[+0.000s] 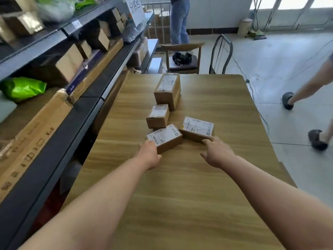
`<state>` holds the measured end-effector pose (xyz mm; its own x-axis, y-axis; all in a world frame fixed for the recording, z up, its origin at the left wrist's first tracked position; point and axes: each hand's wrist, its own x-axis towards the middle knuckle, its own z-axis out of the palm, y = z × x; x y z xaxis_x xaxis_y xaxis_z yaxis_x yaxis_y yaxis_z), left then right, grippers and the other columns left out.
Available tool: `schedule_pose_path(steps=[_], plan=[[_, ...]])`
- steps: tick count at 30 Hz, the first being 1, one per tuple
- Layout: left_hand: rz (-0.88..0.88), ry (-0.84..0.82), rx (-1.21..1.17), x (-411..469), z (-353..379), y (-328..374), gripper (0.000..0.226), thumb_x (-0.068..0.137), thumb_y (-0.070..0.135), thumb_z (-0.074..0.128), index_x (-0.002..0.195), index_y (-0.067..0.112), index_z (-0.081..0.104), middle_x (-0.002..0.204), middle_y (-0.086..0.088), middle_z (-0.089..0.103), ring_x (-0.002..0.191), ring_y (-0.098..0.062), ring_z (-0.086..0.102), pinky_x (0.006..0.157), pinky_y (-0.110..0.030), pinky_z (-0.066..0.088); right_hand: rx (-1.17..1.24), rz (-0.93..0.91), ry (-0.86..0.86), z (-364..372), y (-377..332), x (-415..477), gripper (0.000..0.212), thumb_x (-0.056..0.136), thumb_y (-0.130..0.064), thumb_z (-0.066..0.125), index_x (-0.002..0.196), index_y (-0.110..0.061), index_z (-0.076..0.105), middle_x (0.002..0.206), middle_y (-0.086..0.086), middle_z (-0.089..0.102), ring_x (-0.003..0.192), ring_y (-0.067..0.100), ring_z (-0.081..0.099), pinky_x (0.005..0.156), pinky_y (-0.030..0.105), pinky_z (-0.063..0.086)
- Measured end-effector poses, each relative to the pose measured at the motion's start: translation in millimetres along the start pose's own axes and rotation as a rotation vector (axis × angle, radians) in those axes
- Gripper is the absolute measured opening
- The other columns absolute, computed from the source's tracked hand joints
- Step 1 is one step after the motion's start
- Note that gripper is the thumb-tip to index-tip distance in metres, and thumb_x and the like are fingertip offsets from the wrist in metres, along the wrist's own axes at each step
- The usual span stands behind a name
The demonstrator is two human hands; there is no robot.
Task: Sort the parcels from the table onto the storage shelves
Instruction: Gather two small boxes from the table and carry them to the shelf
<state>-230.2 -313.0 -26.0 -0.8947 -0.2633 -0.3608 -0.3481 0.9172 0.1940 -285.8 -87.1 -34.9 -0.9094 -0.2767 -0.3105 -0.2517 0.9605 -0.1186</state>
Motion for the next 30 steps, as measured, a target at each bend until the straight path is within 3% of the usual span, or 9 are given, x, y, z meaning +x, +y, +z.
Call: schedule_pose_path(steps=[6,12,15,19,23,25,27,30], plan=[[-0.033,-0.001,0.009,70.1,9.7,-9.1,0.080,0.085,0.045,0.068,0.145,0.008,0.030,0.149,-0.009,0.029,0.140,-0.028,0.023,0.110,-0.041,0.030,-0.050,0.031,-0.014,10.5,-15.9,57.7,0.070,0.094,-0.042,0.052,0.151,-0.019,0.017,0.161,0.006,0.004,0.148,0.024,0.002,0.117,0.046,0.018],[0.058,0.005,0.160,103.0,29.4,-16.6,0.084,0.080,0.051,0.072,0.139,0.007,0.033,0.138,-0.011,0.040,0.130,-0.028,0.034,0.105,-0.036,0.036,-0.090,0.097,-0.053,29.1,-15.3,89.3,0.077,0.096,-0.039,0.048,0.154,-0.019,0.001,0.162,0.002,-0.006,0.148,0.025,-0.005,0.117,0.045,0.015],[0.119,0.010,0.263,102.2,26.8,-18.4,0.080,0.076,0.045,0.077,0.134,0.010,0.033,0.133,-0.009,0.041,0.124,-0.027,0.039,0.099,-0.037,0.042,-0.070,0.127,-0.052,35.6,-16.2,88.4,0.075,0.094,-0.032,0.051,0.154,-0.020,0.006,0.161,-0.001,0.003,0.147,0.022,0.007,0.112,0.042,0.029],[0.215,-0.014,0.349,84.9,25.1,-24.0,0.078,0.075,0.031,0.077,0.136,0.016,0.030,0.134,-0.004,0.039,0.124,-0.024,0.040,0.096,-0.035,0.043,-0.193,0.048,0.055,38.5,-24.7,75.3,0.062,0.088,-0.026,0.053,0.146,-0.021,0.030,0.147,0.001,0.037,0.130,0.025,0.038,0.097,0.041,0.038],[0.254,-0.045,0.410,59.1,33.2,-29.3,0.084,0.076,0.024,0.076,0.143,0.019,0.025,0.140,-0.003,0.036,0.127,-0.024,0.040,0.098,-0.034,0.042,-0.183,0.025,0.019,25.6,-21.6,76.7,0.059,0.086,-0.028,0.056,0.141,-0.021,0.035,0.137,0.004,0.043,0.128,0.025,0.037,0.096,0.043,0.038],[0.224,-0.057,0.393,51.2,35.6,-30.8,0.084,0.076,0.023,0.076,0.144,0.019,0.026,0.142,-0.002,0.035,0.129,-0.024,0.038,0.102,-0.035,0.041,-0.138,0.018,0.006,19.4,-18.2,84.7,0.060,0.086,-0.026,0.057,0.142,-0.023,0.034,0.143,0.006,0.037,0.134,0.027,0.030,0.102,0.045,0.036],[0.193,-0.069,0.354,47.1,36.4,-32.7,0.086,0.076,0.023,0.076,0.145,0.020,0.025,0.146,-0.001,0.033,0.133,-0.023,0.036,0.105,-0.034,0.038,-0.109,-0.007,0.002,19.5,-15.8,92.6,0.072,0.088,-0.020,0.057,0.150,-0.027,0.021,0.157,0.008,0.017,0.145,0.027,0.013,0.113,0.046,0.024],[0.179,-0.072,0.313,47.6,37.1,-34.9,0.087,0.076,0.024,0.077,0.146,0.021,0.025,0.147,0.000,0.032,0.135,-0.022,0.034,0.107,-0.034,0.036,-0.104,-0.012,0.010,24.0,-15.1,105.5,0.082,0.090,-0.011,0.052,0.153,-0.030,0.002,0.161,0.005,-0.010,0.148,0.026,-0.007,0.119,0.048,0.009]])
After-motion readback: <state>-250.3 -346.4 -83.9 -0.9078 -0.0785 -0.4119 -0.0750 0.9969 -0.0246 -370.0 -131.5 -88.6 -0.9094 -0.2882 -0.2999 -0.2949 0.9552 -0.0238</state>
